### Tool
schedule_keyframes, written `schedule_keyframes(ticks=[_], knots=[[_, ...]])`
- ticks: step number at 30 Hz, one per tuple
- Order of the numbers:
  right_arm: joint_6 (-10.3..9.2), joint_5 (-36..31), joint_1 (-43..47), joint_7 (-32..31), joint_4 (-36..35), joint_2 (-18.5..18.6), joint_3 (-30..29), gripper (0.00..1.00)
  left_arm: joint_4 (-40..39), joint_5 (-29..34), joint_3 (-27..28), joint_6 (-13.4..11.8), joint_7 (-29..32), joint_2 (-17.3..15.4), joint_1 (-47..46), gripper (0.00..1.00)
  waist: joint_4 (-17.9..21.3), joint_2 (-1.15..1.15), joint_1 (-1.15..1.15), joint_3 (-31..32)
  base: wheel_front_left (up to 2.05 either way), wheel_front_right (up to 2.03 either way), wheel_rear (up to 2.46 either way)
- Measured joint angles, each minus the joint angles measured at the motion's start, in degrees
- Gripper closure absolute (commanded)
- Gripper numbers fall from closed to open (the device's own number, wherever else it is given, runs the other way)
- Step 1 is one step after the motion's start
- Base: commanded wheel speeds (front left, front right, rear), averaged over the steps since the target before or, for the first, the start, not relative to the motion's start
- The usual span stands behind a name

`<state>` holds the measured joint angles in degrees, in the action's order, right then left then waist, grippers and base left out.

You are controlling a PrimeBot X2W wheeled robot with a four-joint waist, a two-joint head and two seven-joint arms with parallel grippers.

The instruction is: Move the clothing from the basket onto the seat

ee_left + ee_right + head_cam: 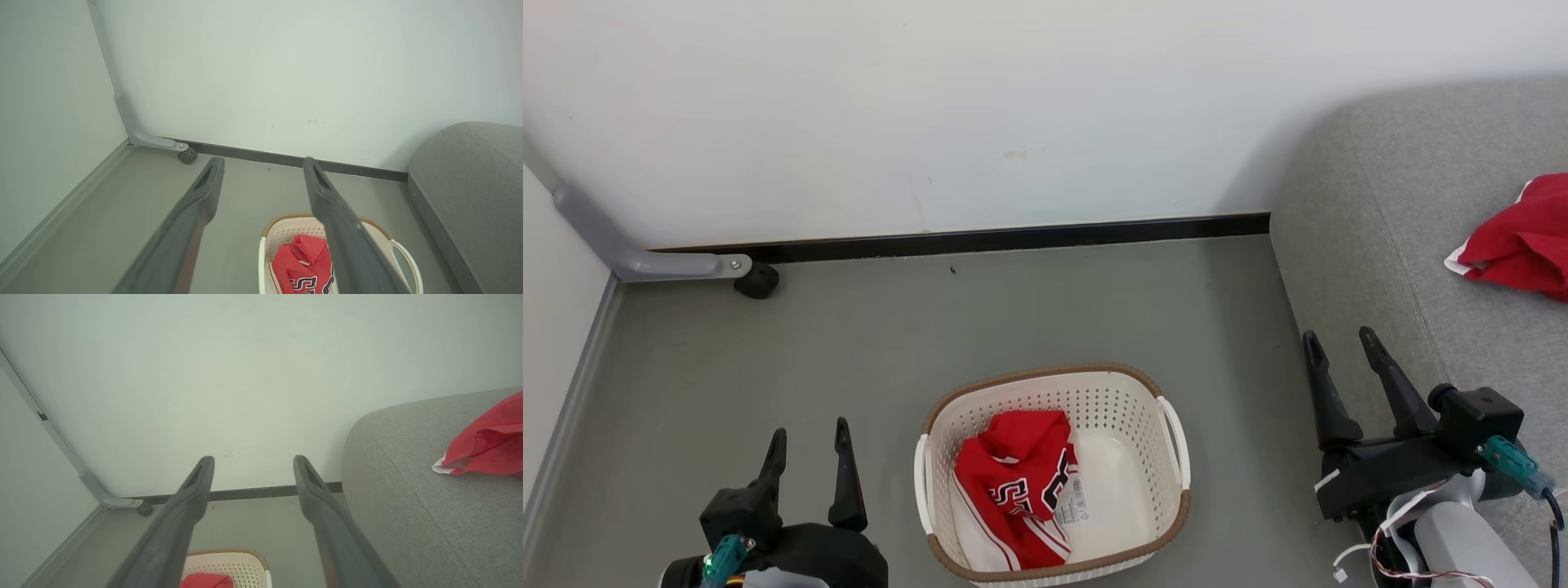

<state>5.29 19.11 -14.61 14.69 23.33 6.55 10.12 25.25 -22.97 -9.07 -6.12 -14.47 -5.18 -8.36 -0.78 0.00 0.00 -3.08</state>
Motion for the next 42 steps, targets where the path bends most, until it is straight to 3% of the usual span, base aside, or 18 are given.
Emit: schedule_keyframes(ticks=[10, 20, 42], knots=[[0.00, -0.5, 0.1, 0.0, -1.4, 0.0, -0.3, 0.00, -0.4, 1.5, -0.7, 0.2, 0.0, 0.9, 0.7, 0.00, 0.1, 0.00, 0.00, -0.4, 0.00, 0.00, 0.00], [-0.24, -1.3, 0.1, 0.0, -3.6, 0.0, -0.8, 0.00, -0.4, 2.0, -3.5, 2.2, 0.0, 1.8, 0.7, 0.00, 0.1, 0.00, 0.01, -3.5, 0.00, 0.00, 0.00], [-0.32, -2.3, -8.2, 0.0, -9.8, 2.1, -2.6, 0.00, 0.2, 2.2, -13.9, 5.6, 0.0, 2.5, -8.8, 0.00, -0.6, 0.00, 0.02, -17.3, 0.00, 0.00, 0.00]])
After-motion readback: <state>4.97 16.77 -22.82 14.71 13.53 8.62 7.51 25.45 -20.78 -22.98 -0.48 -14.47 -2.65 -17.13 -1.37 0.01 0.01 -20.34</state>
